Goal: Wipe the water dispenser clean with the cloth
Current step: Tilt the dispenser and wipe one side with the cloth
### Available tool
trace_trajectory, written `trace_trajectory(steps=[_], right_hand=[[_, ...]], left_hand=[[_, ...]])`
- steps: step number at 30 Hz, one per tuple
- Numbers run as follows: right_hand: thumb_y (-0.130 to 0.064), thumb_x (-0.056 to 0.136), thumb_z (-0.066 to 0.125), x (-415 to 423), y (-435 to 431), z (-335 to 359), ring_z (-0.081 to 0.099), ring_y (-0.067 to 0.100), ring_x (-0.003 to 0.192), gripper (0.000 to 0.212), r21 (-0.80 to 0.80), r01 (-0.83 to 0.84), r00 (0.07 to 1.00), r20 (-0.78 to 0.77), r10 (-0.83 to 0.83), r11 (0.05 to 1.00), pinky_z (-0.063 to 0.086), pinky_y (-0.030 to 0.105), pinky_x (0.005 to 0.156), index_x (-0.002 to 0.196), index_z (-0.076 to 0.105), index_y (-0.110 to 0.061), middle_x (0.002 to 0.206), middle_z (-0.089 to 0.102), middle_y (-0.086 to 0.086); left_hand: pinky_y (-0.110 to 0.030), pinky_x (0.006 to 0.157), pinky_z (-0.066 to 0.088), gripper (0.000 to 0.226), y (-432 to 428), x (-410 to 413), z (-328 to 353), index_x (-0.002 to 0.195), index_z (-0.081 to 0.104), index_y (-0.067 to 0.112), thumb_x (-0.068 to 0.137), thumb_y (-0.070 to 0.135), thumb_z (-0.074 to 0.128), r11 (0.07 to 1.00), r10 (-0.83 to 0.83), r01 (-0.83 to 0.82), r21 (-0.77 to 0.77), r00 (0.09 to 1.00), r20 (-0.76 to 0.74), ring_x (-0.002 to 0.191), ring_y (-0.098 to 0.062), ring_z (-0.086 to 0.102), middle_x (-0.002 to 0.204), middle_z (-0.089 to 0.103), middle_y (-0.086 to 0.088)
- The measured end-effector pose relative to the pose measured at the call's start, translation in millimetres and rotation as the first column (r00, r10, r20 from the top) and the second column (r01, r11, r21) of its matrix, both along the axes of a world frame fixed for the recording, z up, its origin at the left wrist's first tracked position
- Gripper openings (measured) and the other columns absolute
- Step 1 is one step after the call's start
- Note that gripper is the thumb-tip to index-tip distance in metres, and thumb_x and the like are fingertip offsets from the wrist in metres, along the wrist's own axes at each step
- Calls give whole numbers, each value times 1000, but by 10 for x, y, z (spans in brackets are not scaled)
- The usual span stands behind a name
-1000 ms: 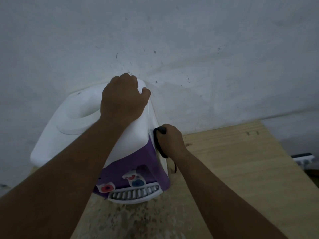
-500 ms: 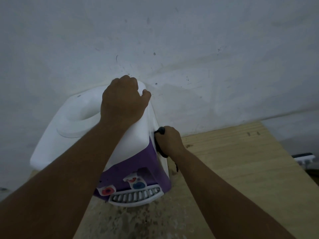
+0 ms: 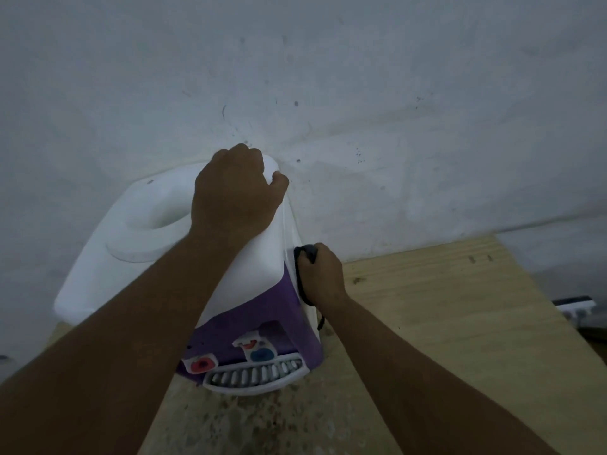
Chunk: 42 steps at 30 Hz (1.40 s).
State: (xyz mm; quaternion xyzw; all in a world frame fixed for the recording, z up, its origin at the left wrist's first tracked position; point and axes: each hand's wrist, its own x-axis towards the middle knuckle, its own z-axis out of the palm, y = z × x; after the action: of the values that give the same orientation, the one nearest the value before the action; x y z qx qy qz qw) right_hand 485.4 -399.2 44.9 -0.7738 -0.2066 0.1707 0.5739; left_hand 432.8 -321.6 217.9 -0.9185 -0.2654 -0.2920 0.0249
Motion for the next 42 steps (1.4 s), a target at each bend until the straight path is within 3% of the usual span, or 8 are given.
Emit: trace_trajectory(steps=[4,8,12,19,24,32,35,42], right_hand=[[-16,99,44,193,214,84,53,15,78,20,25,25,1000,-4,-25,999,37,23,63,100,58,-1,87,57,4],[-14,99,45,475,415,155,51,17,80,12,-41,-12,1000,19,13,999,36,22,61,91,52,-8,86,54,6],[-18,98,47,598,474,121,52,20,84,15,-118,-87,996,-17,85,989,38,23,73,91,54,-7,89,54,8],[-16,96,49,483,99,13,49,8,64,20,-76,-251,964,75,256,965,35,19,56,76,50,-12,73,54,-2],[-12,95,48,570,267,80,54,18,76,18,-111,-186,973,115,199,976,39,24,62,91,61,0,85,60,10],[-10,95,50,378,168,47,46,10,60,15,62,-138,987,92,132,989,37,16,53,82,51,-2,70,52,2],[-8,91,55,360,43,37,53,16,63,10,118,-170,983,85,160,978,43,24,58,81,56,-4,73,60,10],[-11,88,56,547,315,112,56,19,65,14,42,-68,997,-43,70,997,44,25,58,79,60,-1,72,61,9]], left_hand=[[-35,73,43,30,13,0,-25,81,58,11,86,40,53,1000,6,-6,30,1000,6,85,-24,54,87,59,-3],[-33,70,41,30,28,8,-43,82,58,13,87,42,52,998,4,-4,57,1000,3,83,-23,53,86,59,-2],[-33,71,42,31,33,1,-38,81,58,11,86,41,52,998,9,-9,69,1000,0,82,-22,53,84,58,-2],[-30,71,38,31,35,10,-46,80,56,12,87,42,52,998,1,-2,67,1000,12,81,-20,50,84,58,-1],[-31,72,39,33,41,10,-60,83,59,11,88,43,52,993,0,-2,115,1000,15,83,-23,54,86,59,-3],[-27,70,33,32,48,26,-63,81,57,13,87,44,52,996,13,-15,90,1000,18,80,-17,48,86,58,1],[-27,69,33,31,56,29,-58,80,57,13,86,43,53,997,15,-18,80,999,28,79,-18,46,85,58,0],[-26,72,33,32,37,16,-57,84,59,11,87,42,52,996,3,-6,89,999,36,82,-18,49,92,63,-2]])
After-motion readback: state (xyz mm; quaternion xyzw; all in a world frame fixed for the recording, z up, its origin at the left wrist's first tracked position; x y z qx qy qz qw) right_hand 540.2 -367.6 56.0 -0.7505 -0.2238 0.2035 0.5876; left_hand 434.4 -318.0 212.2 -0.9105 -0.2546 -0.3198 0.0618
